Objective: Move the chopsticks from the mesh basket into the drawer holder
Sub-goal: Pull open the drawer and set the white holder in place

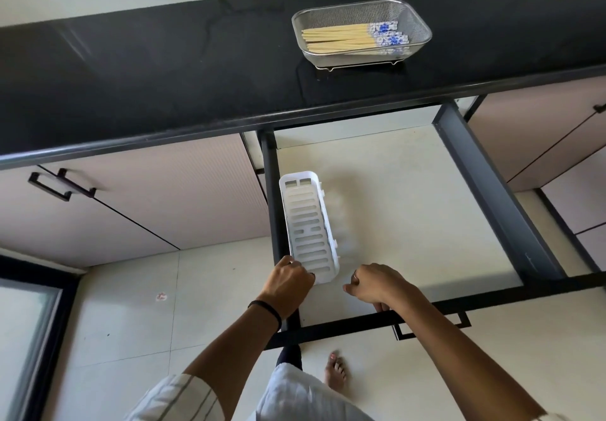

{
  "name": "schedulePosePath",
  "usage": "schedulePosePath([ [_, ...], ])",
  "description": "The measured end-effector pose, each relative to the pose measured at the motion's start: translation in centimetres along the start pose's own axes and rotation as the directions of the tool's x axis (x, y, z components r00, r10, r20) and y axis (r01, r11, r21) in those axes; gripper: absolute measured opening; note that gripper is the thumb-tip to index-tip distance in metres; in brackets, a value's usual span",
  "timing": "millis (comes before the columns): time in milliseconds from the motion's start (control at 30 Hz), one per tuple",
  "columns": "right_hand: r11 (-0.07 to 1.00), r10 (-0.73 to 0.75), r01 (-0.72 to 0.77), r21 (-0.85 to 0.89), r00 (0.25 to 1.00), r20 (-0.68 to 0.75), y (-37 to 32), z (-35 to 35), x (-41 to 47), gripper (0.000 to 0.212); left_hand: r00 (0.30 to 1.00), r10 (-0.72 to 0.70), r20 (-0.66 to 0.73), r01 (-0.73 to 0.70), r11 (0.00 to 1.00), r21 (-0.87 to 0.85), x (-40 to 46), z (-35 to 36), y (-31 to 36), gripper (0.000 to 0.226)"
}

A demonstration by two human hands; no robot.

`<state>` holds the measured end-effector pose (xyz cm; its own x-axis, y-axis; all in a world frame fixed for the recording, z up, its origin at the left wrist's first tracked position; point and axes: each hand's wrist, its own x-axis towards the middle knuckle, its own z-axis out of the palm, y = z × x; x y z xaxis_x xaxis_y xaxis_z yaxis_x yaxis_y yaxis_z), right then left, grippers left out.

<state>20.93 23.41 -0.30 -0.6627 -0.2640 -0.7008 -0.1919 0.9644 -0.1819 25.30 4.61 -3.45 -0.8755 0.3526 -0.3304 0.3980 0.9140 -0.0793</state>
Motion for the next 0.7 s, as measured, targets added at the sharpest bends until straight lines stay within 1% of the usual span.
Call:
schedulePosePath([
  [100, 1.0, 0.011, -0.011, 0.017, 1.0, 0.022, -0.4, 0.2, 0.1, 0.037, 0.999, 0.034, 0.023, -0.034, 0.999, 0.014, -0.5, -0.3, -0.5, 0.011],
  [133, 0.999, 0.014, -0.016, 0.041, 0.999, 0.039, -0.4, 0.2, 0.1, 0.037, 0.998, 0.047, 0.031, -0.047, 0.999, 0.014, -0.5, -0.2, -0.7, 0.012],
  [233, 0.993, 0.031, -0.038, 0.108, 0.997, 0.065, -0.9, 0.0, 0.3, 0.039, 0.997, 0.067, -0.025, -0.067, 0.997, -0.031, -0.1, 0.3, -1.8, 0.035],
  [300, 0.988, 0.048, -0.052, 0.147, 0.998, 0.033, -1.5, -0.5, 0.5, 0.04, 0.995, 0.071, -0.07, -0.073, 0.996, -0.04, 0.5, -0.2, -2.7, 0.042],
  [400, 0.975, 0.064, -0.049, 0.216, 0.996, -0.064, -3.2, -1.9, 1.0, 0.036, 0.988, 0.085, -0.133, -0.097, 0.991, -0.091, 1.5, -1.6, -4.9, 0.044],
  [533, 0.954, 0.216, -0.154, 0.258, 0.948, -0.233, -5.6, -4.9, 2.4, 0.032, 0.964, 0.132, -0.233, -0.162, 0.98, -0.117, 2.8, -3.1, -8.9, 0.044],
  [600, 0.935, 0.241, -0.158, 0.319, 0.94, -0.242, -7.2, -6.3, 3.4, 0.03, 0.951, 0.164, -0.262, -0.202, 0.971, -0.125, 3.5, -3.5, -11.4, 0.045],
  [700, 0.91, 0.24, -0.123, 0.396, 0.935, -0.26, -9.5, -8.2, 4.9, 0.035, 0.932, 0.219, -0.289, -0.248, 0.966, -0.067, 4.6, -4.2, -15.1, 0.045],
])
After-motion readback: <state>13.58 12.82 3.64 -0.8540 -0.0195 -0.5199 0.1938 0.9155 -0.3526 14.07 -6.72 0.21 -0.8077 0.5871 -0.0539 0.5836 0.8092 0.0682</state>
